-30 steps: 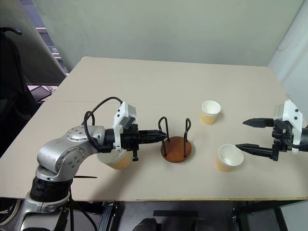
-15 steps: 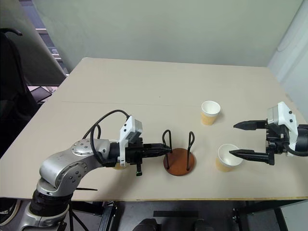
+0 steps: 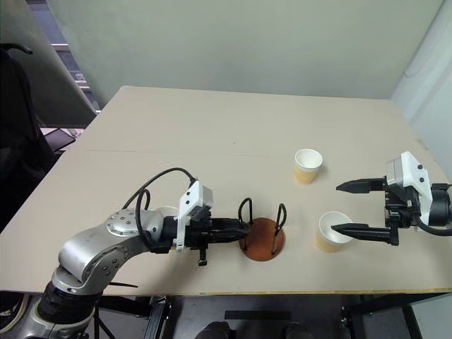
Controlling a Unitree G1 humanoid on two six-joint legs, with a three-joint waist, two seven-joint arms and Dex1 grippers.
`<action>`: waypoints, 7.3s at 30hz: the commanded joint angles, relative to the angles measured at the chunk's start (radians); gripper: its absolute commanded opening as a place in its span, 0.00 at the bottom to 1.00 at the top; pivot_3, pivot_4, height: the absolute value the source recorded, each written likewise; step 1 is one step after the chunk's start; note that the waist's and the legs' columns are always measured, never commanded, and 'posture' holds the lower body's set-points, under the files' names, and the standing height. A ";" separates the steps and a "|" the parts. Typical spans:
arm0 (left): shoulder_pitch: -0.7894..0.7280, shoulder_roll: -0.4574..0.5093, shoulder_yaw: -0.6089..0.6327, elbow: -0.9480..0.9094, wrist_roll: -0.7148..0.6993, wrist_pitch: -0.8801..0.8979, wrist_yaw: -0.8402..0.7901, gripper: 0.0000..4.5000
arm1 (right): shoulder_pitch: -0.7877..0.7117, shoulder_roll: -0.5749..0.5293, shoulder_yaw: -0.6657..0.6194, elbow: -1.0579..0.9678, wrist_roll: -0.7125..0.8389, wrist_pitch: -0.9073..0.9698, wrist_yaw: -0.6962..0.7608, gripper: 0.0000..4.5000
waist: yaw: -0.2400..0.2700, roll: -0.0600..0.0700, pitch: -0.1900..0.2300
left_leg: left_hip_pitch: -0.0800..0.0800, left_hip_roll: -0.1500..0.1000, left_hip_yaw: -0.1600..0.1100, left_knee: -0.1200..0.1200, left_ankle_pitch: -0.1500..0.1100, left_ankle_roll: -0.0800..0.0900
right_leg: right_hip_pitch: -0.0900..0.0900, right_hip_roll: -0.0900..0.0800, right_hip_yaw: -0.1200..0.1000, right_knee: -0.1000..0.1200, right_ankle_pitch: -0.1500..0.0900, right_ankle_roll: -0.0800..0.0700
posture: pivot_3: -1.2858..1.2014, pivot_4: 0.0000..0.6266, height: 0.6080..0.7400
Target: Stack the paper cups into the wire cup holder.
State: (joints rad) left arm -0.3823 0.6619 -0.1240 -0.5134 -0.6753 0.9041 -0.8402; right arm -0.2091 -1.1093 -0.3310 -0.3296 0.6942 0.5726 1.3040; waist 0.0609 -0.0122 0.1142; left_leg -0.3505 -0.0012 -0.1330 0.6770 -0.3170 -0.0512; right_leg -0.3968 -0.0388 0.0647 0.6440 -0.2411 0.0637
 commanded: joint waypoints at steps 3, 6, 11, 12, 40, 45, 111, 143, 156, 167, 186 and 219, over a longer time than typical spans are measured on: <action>0.000 0.002 0.011 -0.031 -0.012 -0.002 0.010 0.71 | -0.036 -0.001 0.007 -0.012 0.012 -0.006 -0.003 1.00 | 0.000 0.000 0.000 | 0.000 0.000 0.000 -0.001 0.000 0.000 | 0.000 0.000 0.000 0.000 0.000 0.000 | 0.52 0.24 1.00; 0.000 0.011 0.015 -0.040 -0.004 -0.013 0.013 0.95 | -0.046 -0.003 0.016 -0.004 0.008 -0.008 0.002 1.00 | 0.000 0.000 0.000 | 0.000 0.000 0.000 -0.002 0.000 0.000 | 0.000 0.000 0.000 -0.001 0.000 0.000 | 0.52 0.24 1.00; -0.022 0.091 0.060 -0.084 -0.025 0.000 -0.019 1.00 | -0.072 -0.005 0.045 0.019 -0.004 -0.019 0.014 1.00 | 0.000 -0.001 0.000 | 0.000 0.000 0.000 -0.004 0.000 0.000 | -0.001 0.000 0.000 -0.001 0.000 0.000 | 0.52 0.24 1.00; -0.022 0.117 0.069 -0.093 -0.028 -0.002 -0.034 1.00 | -0.078 -0.005 0.049 0.024 -0.006 -0.020 0.016 1.00 | 0.000 -0.001 0.001 | 0.000 0.000 0.000 -0.005 0.000 0.000 | -0.001 0.001 0.000 -0.001 0.000 0.000 | 0.52 0.24 1.00; -0.206 0.542 -0.041 0.489 0.468 -0.568 -0.562 1.00 | -0.067 0.003 0.050 0.024 -0.017 -0.032 -0.006 1.00 | -0.008 -0.001 0.001 | -0.015 0.009 -0.012 -0.012 0.000 -0.001 | -0.021 0.000 0.000 0.000 -0.003 -0.004 | 0.52 0.24 1.00; -0.258 0.477 -0.096 0.554 0.537 -0.620 -0.590 1.00 | -0.046 0.002 0.030 0.003 -0.013 -0.019 -0.020 1.00 | -0.008 -0.001 0.001 | -0.016 0.009 -0.012 -0.012 0.000 -0.001 | -0.021 -0.001 0.000 0.000 -0.002 -0.003 | 0.52 0.24 1.00; -1.106 -0.085 -0.713 0.998 0.145 -1.042 -0.774 0.01 | 0.211 0.027 -0.505 -0.403 0.437 0.215 -0.313 1.00 | 0.009 0.001 0.000 | -0.031 0.004 -0.002 0.007 0.000 0.009 | -0.016 -0.005 0.000 -0.015 0.010 0.019 | 0.52 0.24 1.00; -0.952 0.169 -0.311 0.960 0.085 -0.825 -0.774 0.99 | 0.405 -0.079 -0.298 -0.324 0.005 0.047 -0.187 1.00 | -0.015 0.009 -0.004 | -0.031 0.004 0.004 0.006 0.000 0.011 | -0.019 -0.003 0.000 -0.014 0.011 0.022 | 0.52 0.24 1.00; 0.106 0.364 0.539 0.234 -0.259 -0.341 -0.305 0.99 | 0.230 -0.134 0.055 -0.164 -0.198 -0.085 -0.125 1.00 | -0.002 0.008 -0.006 | -0.026 0.002 -0.005 0.006 0.001 0.012 | -0.017 -0.005 -0.001 -0.015 0.010 0.019 | 0.52 0.24 1.00; 0.287 0.263 0.706 0.104 -0.365 -0.275 -0.190 0.99 | 0.128 -0.124 0.204 -0.051 -0.305 -0.173 -0.049 1.00 | -0.013 0.007 -0.005 | -0.007 0.004 0.003 0.004 0.000 0.009 | -0.009 -0.003 0.005 0.002 0.001 0.004 | 0.52 0.24 1.00; 0.292 0.250 0.717 0.095 -0.348 -0.294 -0.162 1.00 | -0.022 -0.056 0.405 0.033 -0.476 -0.255 -0.026 0.08 | -0.016 0.005 -0.004 | -0.006 0.006 0.002 0.001 -0.004 0.006 | -0.012 -0.001 0.010 0.001 0.001 0.004 | 0.52 0.24 1.00; 0.238 0.236 0.639 0.076 -0.337 -0.290 -0.148 1.00 | -0.617 0.155 0.419 -0.105 -0.016 0.031 0.044 0.01 | -0.026 0.004 -0.003 | -0.003 0.015 0.003 -0.010 -0.004 -0.005 | -0.018 0.019 0.019 0.001 -0.003 -0.004 | 0.52 0.24 1.00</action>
State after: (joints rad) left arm -0.1415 0.8985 0.5056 -0.4087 -1.0000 0.6185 -0.9931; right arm -0.8133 -0.9548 0.0928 -0.4099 0.6878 0.6173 1.3414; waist 0.0350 -0.0080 0.1116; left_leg -0.3536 0.0140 -0.1303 0.6670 -0.3213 -0.0560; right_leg -0.4147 -0.0202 0.0834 0.6451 -0.2440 0.0596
